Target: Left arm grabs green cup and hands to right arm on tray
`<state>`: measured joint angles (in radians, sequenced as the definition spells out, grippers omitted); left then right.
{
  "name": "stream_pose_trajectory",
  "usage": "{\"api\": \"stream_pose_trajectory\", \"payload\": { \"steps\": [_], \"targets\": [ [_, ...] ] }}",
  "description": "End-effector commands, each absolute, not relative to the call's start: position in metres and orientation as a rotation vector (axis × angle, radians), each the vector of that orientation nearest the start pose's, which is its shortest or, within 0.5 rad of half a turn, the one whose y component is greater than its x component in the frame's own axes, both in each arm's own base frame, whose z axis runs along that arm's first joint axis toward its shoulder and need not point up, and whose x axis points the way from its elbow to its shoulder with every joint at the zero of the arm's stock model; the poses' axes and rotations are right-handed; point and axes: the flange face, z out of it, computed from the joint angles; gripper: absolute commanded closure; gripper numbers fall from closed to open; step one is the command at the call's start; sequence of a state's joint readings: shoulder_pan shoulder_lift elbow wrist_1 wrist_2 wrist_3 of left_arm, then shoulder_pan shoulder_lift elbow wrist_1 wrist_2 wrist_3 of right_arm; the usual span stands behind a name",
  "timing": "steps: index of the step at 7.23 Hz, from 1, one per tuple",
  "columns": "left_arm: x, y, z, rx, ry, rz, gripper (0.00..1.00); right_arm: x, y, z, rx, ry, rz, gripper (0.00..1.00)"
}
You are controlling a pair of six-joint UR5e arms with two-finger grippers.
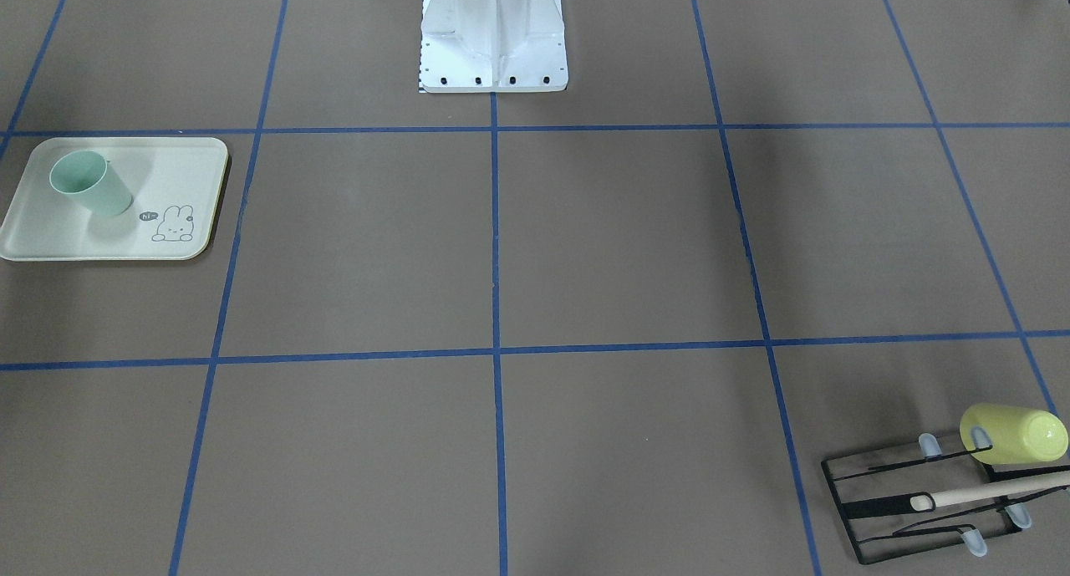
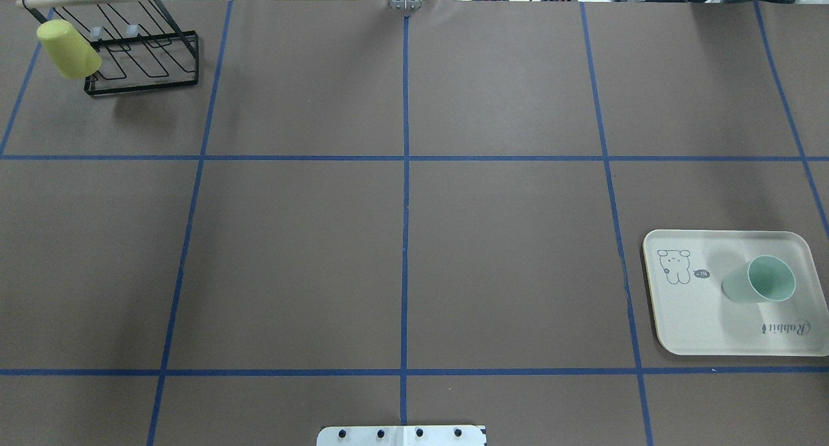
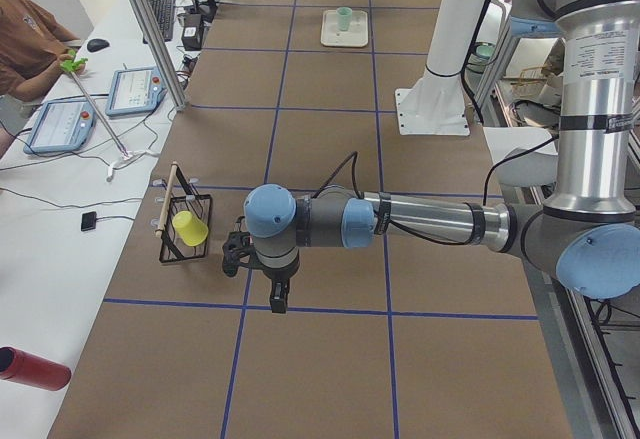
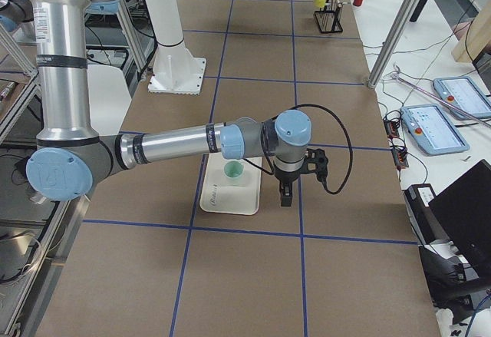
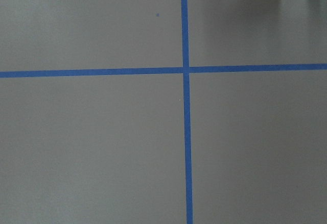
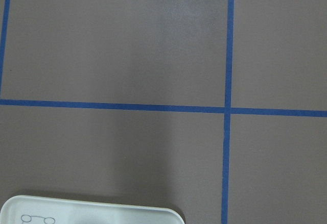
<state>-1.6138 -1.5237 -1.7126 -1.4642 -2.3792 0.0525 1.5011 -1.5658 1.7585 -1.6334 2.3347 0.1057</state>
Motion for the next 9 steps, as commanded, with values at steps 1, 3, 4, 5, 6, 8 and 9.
{"api": "stream_pose_trajectory", "payload": {
  "steps": [1,3,4,5,6,8,9],
  "targets": [
    [-0.0812,-0.4643,0.6172,0.032,0.809,0.005,0.0,0.0204,-0.4954,0.5799,0.054,-0.719,-0.068,0.0],
    [-0.0812,-0.4652,0.6139,0.046,0.809,0.011,0.0,0.0202,-0.4933,0.5827,0.051,-0.725,-0.081,0.0],
    [-0.0814,-0.4652,0.6133,0.048,0.806,0.013,0.0,0.0198,-0.4932,0.5817,0.052,-0.729,-0.082,0.0],
    [-0.0813,-0.4653,0.6125,0.05,0.807,0.014,0.0,0.0197,-0.4931,0.5793,0.057,-0.731,-0.083,0.0],
    [-0.0812,-0.4653,0.6123,0.051,0.808,0.017,0.0,0.0197,-0.4931,0.5793,0.057,-0.731,-0.083,0.0],
    [-0.0816,-0.4576,0.6171,0.053,0.808,0.025,0.0,0.0196,-0.4931,0.5784,0.058,-0.733,-0.084,0.0],
    [-0.0794,-0.4631,0.6139,0.049,0.802,0.019,0.0,0.0197,-0.4931,0.5793,0.057,-0.731,-0.083,0.0]
  ]
}}
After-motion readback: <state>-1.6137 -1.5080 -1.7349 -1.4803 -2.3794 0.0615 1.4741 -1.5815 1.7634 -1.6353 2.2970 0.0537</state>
